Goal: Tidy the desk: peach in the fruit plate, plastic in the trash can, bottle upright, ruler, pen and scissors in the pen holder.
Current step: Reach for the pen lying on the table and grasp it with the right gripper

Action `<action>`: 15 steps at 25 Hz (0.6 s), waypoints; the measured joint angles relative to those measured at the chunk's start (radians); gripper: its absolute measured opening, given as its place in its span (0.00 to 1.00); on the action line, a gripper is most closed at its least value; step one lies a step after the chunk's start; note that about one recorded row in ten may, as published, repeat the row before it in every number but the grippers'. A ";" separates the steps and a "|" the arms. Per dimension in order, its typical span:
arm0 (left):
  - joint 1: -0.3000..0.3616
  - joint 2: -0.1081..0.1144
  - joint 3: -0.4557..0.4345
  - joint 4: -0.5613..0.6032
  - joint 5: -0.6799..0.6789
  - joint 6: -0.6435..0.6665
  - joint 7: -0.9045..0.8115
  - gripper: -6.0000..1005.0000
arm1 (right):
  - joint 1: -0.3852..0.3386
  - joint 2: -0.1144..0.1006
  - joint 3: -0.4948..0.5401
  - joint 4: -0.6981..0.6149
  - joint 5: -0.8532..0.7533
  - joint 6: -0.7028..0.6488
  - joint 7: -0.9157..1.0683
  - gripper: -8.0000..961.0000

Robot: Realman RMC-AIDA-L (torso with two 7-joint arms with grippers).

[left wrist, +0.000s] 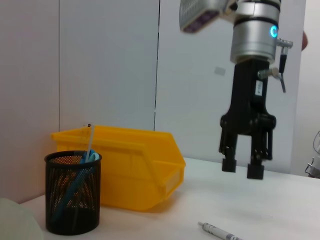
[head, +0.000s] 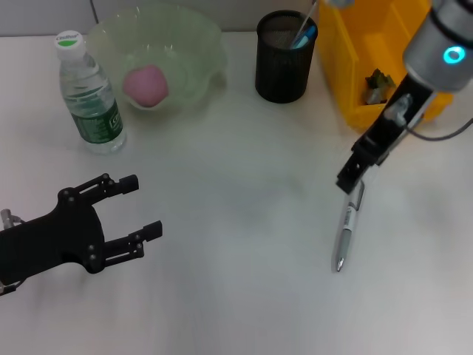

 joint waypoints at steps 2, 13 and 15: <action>0.002 0.000 0.000 0.006 0.000 0.000 0.000 0.80 | 0.018 0.001 -0.028 0.060 -0.006 0.013 0.029 0.77; 0.005 0.000 -0.001 0.012 0.000 0.000 0.014 0.80 | 0.038 0.010 -0.114 0.236 -0.005 0.129 0.079 0.76; 0.005 0.000 -0.001 0.012 -0.001 -0.001 0.015 0.80 | 0.030 0.011 -0.125 0.246 -0.003 0.151 0.082 0.76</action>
